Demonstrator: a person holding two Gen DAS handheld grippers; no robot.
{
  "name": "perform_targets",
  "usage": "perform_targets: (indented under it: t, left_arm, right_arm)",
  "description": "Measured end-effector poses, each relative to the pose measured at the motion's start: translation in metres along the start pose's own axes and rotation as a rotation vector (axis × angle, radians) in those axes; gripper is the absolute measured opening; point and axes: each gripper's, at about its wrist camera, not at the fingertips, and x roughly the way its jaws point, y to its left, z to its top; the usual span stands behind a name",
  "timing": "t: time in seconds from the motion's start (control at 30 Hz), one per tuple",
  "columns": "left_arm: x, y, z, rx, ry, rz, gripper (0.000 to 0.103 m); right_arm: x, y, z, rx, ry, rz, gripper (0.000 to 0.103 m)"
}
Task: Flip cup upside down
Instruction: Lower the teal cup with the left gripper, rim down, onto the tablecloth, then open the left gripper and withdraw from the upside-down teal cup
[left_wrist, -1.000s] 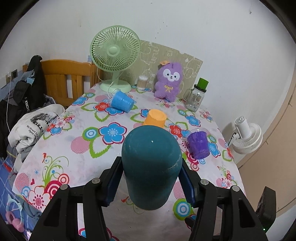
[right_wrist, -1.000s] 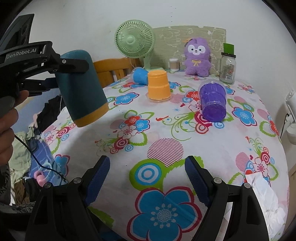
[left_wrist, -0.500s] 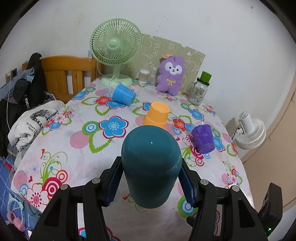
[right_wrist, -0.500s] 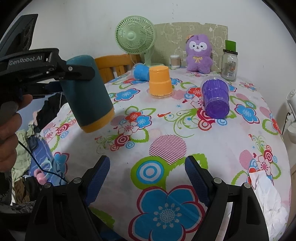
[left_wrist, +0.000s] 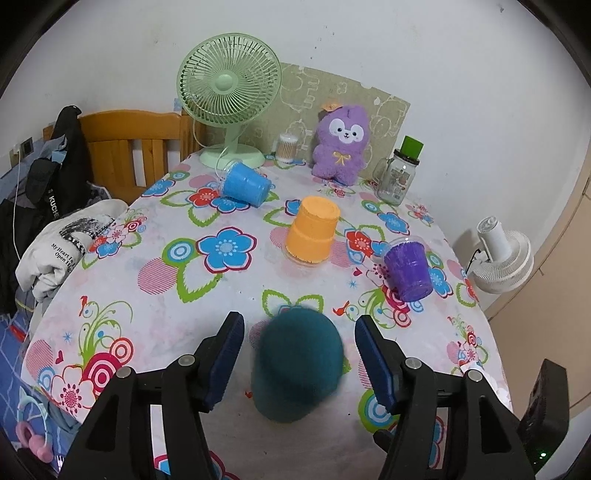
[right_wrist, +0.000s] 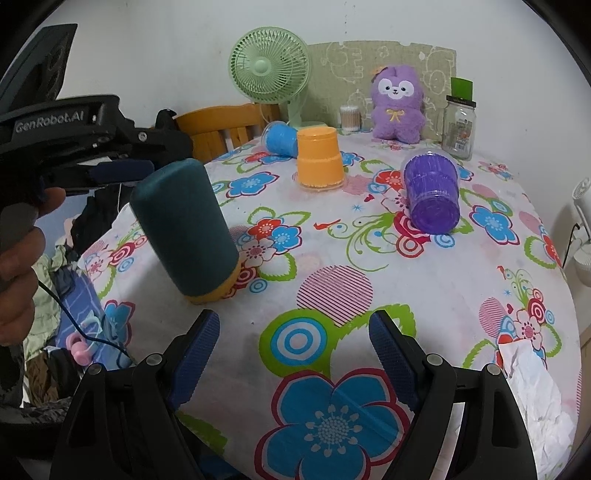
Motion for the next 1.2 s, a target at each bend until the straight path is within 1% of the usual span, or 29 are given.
perform_targets:
  t: [0.2, 0.27, 0.33, 0.4, 0.5, 0.6, 0.7, 0.87, 0.93, 1.0, 1.2]
  left_arm:
    - [-0.001, 0.003, 0.001, -0.006, 0.0, 0.002, 0.065]
    - [-0.001, 0.004, 0.001, -0.007, 0.0, 0.003, 0.066]
    - [-0.002, 0.005, 0.001, -0.012, -0.002, 0.006, 0.071]
    - [-0.003, 0.007, 0.002, -0.018, -0.002, 0.008, 0.078]
    - [-0.004, 0.011, 0.002, -0.027, -0.002, 0.009, 0.084]
    - [-0.006, 0.014, 0.002, -0.033, -0.005, 0.012, 0.088]
    - [-0.009, 0.018, 0.002, -0.03, -0.015, 0.025, 0.092]
    - [-0.017, 0.027, 0.004, -0.045, -0.035, 0.027, 0.098]
    - [-0.02, 0.032, 0.005, -0.052, -0.04, 0.031, 0.102]
    - [-0.022, 0.033, 0.005, -0.043, -0.037, 0.033, 0.103]
    - [-0.03, 0.039, 0.005, -0.042, -0.044, 0.019, 0.103]
  right_arm:
    - [0.001, 0.003, 0.002, -0.009, 0.001, 0.0, 0.085]
    - [0.001, 0.003, 0.002, -0.009, 0.002, -0.003, 0.085]
    - [0.001, 0.003, 0.002, -0.01, 0.003, -0.007, 0.085]
    - [0.001, 0.004, 0.003, -0.009, 0.003, -0.013, 0.085]
    - [0.0, 0.006, 0.005, -0.01, 0.003, -0.022, 0.085]
    - [-0.001, 0.008, 0.007, -0.011, 0.003, -0.035, 0.086]
    - [-0.004, 0.011, 0.01, -0.014, -0.007, -0.049, 0.093]
    - [-0.011, 0.016, 0.02, -0.011, -0.031, -0.068, 0.095]
    - [-0.014, 0.017, 0.024, -0.002, -0.047, -0.078, 0.095]
    - [-0.018, 0.018, 0.028, 0.011, -0.065, -0.091, 0.097]
    - [-0.031, 0.022, 0.042, 0.06, -0.109, -0.134, 0.098]
